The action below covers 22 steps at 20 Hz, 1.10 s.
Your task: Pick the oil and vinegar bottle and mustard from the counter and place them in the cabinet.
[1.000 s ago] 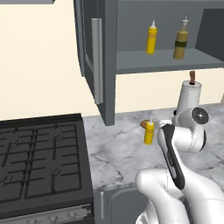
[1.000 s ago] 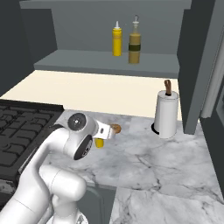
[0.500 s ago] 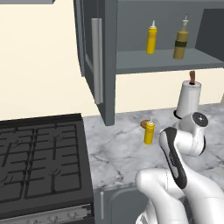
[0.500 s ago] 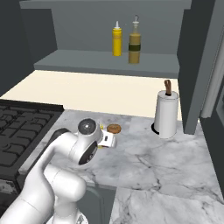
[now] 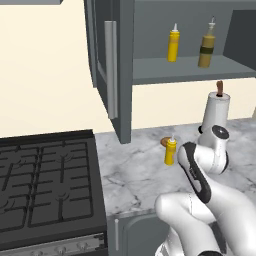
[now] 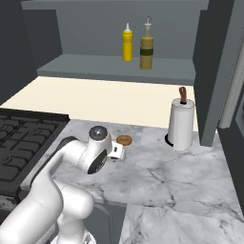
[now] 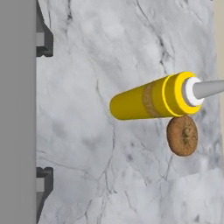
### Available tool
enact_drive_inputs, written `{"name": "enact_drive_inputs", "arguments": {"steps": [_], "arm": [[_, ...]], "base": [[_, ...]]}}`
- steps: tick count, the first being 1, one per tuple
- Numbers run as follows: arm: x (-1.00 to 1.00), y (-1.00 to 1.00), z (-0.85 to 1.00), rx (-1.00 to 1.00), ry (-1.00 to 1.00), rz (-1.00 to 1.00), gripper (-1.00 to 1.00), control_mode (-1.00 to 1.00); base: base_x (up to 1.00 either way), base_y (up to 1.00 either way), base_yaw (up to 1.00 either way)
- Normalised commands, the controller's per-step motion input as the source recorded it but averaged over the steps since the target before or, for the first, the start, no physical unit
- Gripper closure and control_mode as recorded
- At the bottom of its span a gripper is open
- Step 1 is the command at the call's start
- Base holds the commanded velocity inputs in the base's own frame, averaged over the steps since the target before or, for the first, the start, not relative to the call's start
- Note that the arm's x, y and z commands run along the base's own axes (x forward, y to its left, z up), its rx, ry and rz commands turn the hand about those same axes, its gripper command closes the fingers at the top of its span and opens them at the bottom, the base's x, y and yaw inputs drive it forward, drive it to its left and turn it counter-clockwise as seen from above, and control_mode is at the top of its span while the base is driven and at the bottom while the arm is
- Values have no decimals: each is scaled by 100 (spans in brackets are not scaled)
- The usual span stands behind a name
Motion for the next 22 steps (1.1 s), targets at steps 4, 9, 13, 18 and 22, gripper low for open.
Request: {"name": "enact_drive_inputs", "arguments": {"steps": [4,9,13,18,22], "arm": [[11,9,-13,3,-8,9,-100,-100],[16,13,-14,1,-12,8,-100,-100],[24,18,-9,0,-4,4,-100,-100],[22,29,-9,-2,0,0,-100,-100],[16,12,-1,-3,0,0,-100,-100]], "base": [[0,0,0],[0,0,0],[0,0,0],[0,0,0],[0,0,0]]}}
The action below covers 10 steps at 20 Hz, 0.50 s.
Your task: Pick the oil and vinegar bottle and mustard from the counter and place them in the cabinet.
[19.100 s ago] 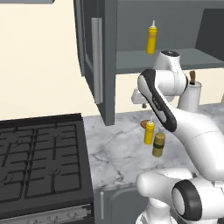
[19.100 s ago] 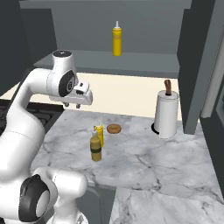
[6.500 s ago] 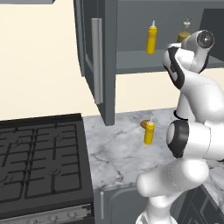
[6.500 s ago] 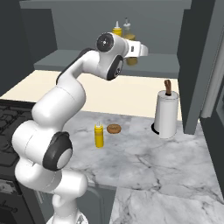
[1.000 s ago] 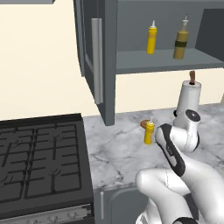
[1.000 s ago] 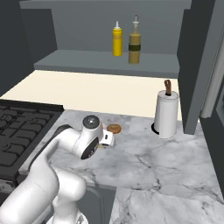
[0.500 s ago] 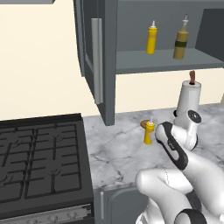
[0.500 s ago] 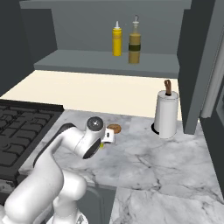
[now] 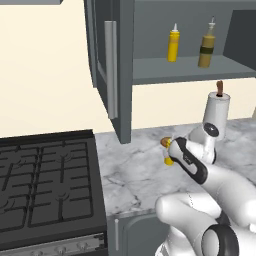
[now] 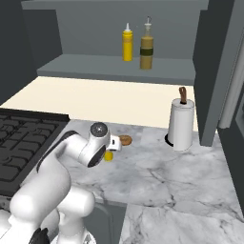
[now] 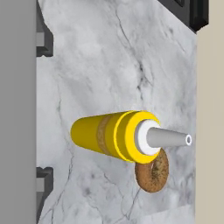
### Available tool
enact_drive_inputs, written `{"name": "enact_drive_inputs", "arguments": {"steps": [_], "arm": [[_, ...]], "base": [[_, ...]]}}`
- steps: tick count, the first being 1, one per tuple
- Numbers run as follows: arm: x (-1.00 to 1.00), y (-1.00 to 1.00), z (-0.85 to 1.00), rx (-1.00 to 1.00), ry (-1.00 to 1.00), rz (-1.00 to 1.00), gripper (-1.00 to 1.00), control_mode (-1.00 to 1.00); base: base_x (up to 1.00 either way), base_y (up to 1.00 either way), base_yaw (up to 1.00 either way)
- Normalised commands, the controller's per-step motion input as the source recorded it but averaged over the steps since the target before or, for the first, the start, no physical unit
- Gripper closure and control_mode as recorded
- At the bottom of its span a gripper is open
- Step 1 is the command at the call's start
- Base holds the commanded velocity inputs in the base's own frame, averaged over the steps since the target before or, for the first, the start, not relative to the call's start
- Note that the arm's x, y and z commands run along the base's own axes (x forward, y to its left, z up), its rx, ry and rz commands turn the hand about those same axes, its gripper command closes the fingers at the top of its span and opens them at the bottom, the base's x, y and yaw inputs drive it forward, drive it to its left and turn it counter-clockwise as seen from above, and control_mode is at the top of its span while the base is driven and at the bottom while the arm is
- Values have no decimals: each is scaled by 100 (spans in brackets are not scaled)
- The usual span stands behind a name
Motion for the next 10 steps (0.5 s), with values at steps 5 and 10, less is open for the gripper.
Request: {"name": "enact_drive_inputs", "arguments": {"steps": [5,10], "arm": [[5,0,0,-3,-1,0,-100,-100],[16,0,-3,0,0,0,-100,-100]], "base": [[0,0,0],[0,0,0]]}}
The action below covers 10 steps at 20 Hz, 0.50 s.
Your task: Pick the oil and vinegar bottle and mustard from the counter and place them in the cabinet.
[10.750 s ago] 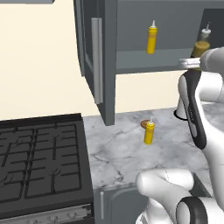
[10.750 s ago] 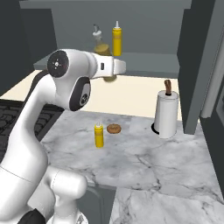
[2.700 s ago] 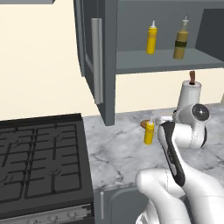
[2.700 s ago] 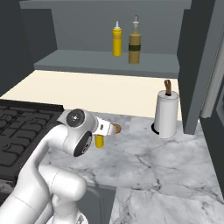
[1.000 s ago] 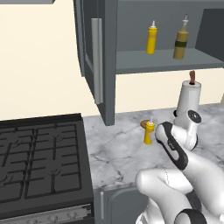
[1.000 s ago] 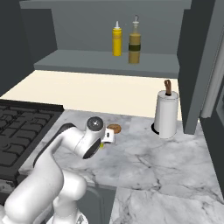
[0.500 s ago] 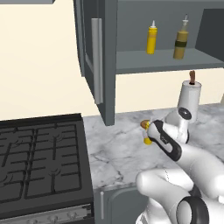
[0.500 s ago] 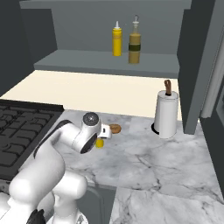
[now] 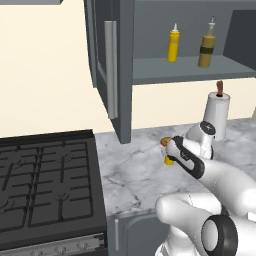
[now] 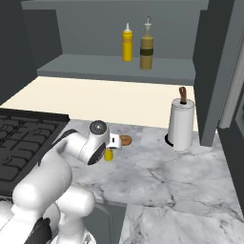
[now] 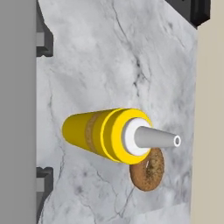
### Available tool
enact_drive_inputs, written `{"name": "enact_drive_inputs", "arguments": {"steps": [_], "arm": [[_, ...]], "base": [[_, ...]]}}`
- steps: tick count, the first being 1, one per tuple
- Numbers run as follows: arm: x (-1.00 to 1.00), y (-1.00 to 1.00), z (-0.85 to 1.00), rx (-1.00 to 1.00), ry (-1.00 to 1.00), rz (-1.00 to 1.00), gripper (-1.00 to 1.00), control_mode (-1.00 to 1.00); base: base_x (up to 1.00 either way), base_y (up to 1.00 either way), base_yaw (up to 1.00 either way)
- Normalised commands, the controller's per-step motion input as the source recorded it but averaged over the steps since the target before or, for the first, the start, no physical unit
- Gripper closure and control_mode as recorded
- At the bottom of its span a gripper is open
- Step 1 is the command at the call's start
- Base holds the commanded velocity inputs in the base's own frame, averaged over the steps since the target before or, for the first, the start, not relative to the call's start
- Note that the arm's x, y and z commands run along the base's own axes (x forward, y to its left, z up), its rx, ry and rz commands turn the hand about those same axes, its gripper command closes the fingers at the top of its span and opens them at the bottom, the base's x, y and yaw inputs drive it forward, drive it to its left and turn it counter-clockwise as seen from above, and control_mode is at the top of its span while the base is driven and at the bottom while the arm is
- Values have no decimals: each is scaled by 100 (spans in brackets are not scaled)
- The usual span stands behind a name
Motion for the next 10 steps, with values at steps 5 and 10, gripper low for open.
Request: {"name": "enact_drive_inputs", "arguments": {"steps": [5,10], "arm": [[17,0,-10,-1,-2,0,-100,-100],[13,0,-9,-1,-3,0,-100,-100]], "base": [[0,0,0],[0,0,0]]}}
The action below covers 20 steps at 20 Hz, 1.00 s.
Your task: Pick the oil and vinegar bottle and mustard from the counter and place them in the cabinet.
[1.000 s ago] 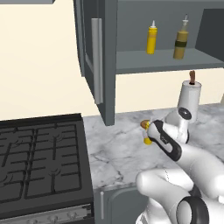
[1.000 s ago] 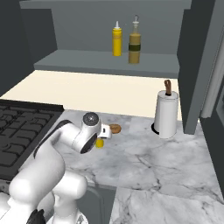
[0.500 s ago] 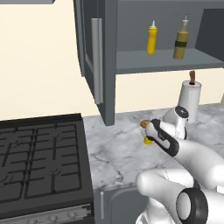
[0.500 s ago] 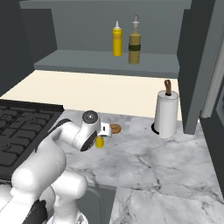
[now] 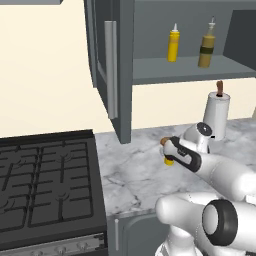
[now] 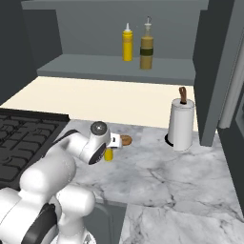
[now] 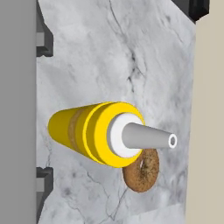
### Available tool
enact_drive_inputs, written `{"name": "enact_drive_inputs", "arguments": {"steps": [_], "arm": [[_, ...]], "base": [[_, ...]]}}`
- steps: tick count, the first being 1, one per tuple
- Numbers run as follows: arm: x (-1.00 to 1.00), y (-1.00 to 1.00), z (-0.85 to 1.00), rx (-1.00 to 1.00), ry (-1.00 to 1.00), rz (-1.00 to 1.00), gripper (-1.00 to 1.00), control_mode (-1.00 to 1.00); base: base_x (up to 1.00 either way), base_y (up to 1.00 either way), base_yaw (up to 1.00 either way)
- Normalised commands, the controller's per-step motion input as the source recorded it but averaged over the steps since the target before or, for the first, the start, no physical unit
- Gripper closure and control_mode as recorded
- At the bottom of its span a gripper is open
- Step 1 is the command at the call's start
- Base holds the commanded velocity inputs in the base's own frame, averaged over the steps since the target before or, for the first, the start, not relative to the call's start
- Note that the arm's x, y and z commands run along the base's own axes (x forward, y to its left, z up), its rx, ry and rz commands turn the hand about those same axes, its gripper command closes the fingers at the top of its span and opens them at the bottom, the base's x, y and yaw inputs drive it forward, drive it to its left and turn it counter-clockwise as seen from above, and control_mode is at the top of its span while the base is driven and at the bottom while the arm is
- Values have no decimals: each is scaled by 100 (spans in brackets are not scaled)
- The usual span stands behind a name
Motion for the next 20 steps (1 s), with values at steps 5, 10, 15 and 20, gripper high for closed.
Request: {"name": "enact_drive_inputs", "arguments": {"steps": [5,10,15,20], "arm": [[3,0,-11,-5,-3,0,-100,-100],[2,0,-16,-5,-3,0,-100,-100],[15,0,-9,-1,-1,0,-100,-100],[12,0,-9,0,-2,0,-100,-100]], "base": [[0,0,0],[0,0,0],[0,0,0],[0,0,0]]}}
